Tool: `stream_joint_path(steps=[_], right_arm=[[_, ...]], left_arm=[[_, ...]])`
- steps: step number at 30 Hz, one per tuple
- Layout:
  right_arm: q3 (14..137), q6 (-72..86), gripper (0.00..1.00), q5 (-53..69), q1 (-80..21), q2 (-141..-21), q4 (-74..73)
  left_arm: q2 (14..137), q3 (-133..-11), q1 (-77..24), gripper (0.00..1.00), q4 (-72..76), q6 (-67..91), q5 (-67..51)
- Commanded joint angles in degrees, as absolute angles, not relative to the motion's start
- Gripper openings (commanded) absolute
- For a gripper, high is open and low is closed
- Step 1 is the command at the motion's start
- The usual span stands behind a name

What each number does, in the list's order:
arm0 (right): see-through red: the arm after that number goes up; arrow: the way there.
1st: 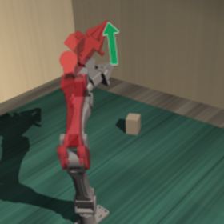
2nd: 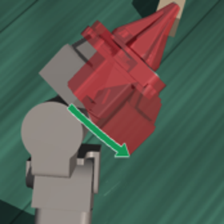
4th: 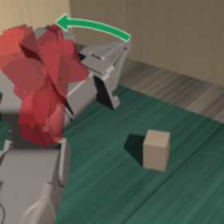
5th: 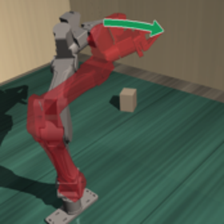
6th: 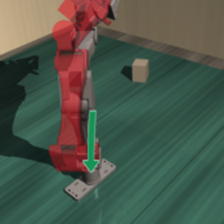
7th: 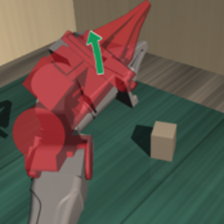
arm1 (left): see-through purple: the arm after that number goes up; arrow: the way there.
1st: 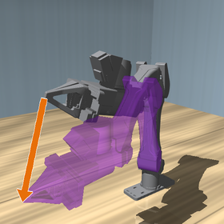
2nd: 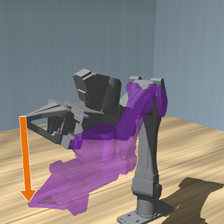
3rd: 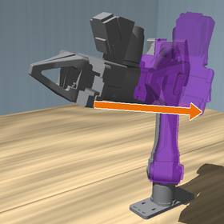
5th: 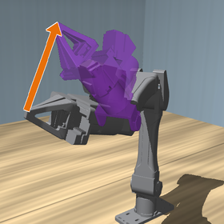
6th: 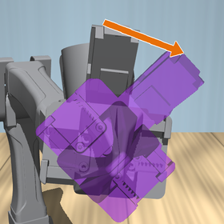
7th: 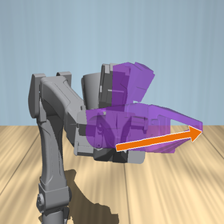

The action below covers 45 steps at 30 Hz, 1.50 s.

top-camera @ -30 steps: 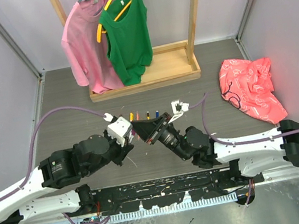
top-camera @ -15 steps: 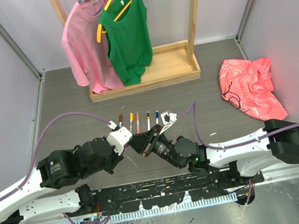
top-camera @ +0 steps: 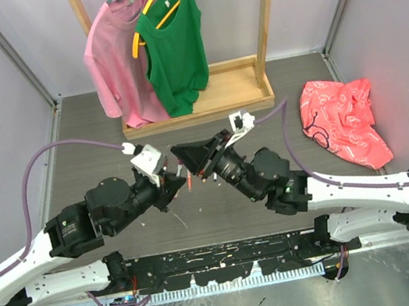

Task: Insert the pens into the pen caps
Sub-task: Press the pen cap onto the pen, then place the pen at the center of the board.

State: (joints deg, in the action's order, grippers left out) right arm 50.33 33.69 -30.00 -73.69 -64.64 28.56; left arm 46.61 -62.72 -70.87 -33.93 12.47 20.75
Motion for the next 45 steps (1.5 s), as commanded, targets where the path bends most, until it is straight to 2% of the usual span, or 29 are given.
stream_joint_path(steps=[1,8,16,24,34,38,42,45], right_arm=[[54.23,31.56,0.06,-16.26,-72.6,-64.42,12.56],[60.59,28.9,0.14,-16.55,-70.32,-62.83,11.76],[60.91,26.85,0.28,-19.38,-70.22,-58.68,13.46],[55.58,25.4,0.47,-25.64,-70.22,-50.55,10.17],[44.16,29.07,0.55,-30.46,-70.24,-38.66,2.97],[40.45,32.99,0.63,-31.22,-70.22,-36.98,-3.36],[36.88,36.51,0.75,-29.07,-70.18,-38.16,-6.34],[36.27,38.35,0.9,-27.21,-70.21,-41.34,-8.47]], left_arm=[[45.54,-66.92,-71.02,0.0,-3.93,12.59,20.26],[47.9,-67.8,-71.05,0.0,-6.35,11.93,17.97],[52.7,-70.62,-71.02,0.0,-11.75,12.13,13.39],[49.98,-65.55,-71.07,0.0,-14.01,15.29,13.69],[43.11,-58.35,-71.02,0.0,-25.78,19.85,21.95],[39.63,-54.87,-70.18,0.0,-29.89,21.94,25.7],[38.11,-53.09,-65.54,0.0,-34.0,24.02,23.65],[37.61,-51.15,-59.82,0.0,-34.94,24.69,20.17]])
